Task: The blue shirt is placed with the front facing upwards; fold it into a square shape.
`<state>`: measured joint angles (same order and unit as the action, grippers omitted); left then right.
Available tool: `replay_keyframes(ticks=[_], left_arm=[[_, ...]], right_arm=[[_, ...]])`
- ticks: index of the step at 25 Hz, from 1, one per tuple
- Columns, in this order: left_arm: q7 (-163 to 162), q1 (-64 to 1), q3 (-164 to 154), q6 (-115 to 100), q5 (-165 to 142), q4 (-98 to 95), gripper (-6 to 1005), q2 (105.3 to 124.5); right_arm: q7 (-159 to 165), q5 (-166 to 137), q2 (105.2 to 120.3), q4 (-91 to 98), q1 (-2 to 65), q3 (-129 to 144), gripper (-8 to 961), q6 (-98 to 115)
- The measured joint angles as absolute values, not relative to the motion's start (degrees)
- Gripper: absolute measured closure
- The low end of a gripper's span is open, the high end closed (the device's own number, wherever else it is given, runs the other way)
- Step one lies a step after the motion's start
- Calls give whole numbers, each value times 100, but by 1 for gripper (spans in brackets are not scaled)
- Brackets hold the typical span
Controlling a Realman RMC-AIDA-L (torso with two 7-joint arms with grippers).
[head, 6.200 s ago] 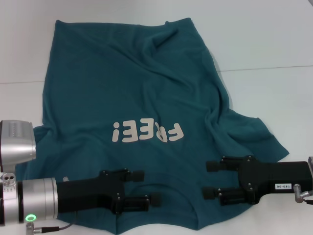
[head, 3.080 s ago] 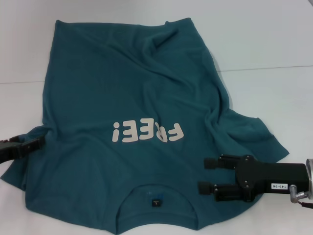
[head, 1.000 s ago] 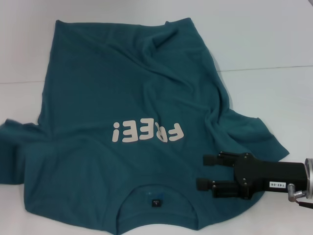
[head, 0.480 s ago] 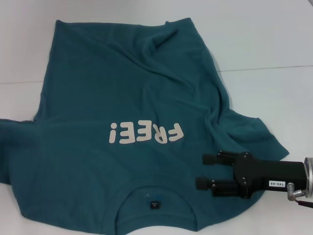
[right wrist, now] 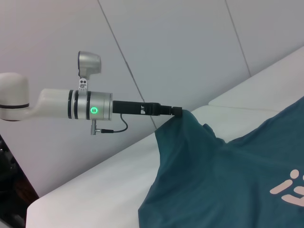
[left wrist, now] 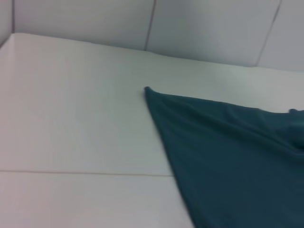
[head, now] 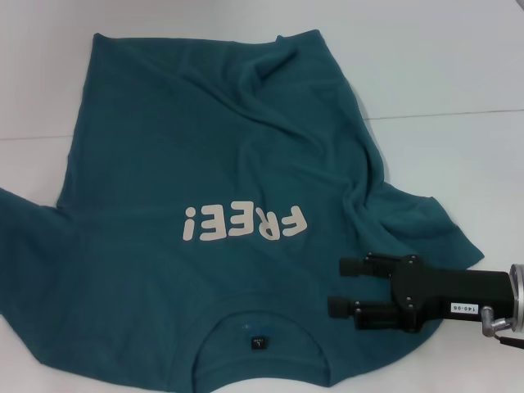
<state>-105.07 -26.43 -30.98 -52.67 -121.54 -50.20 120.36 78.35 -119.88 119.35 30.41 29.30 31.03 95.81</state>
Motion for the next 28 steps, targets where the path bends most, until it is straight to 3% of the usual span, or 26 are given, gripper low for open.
replay_keyframes(ticks=[28], left_arm=[[-11524,-2846,-3114,-6654,-11432,-4842,994,12326]], right_arm=[[7807,-11999,11935,3036,2874,3142,68,9580]])
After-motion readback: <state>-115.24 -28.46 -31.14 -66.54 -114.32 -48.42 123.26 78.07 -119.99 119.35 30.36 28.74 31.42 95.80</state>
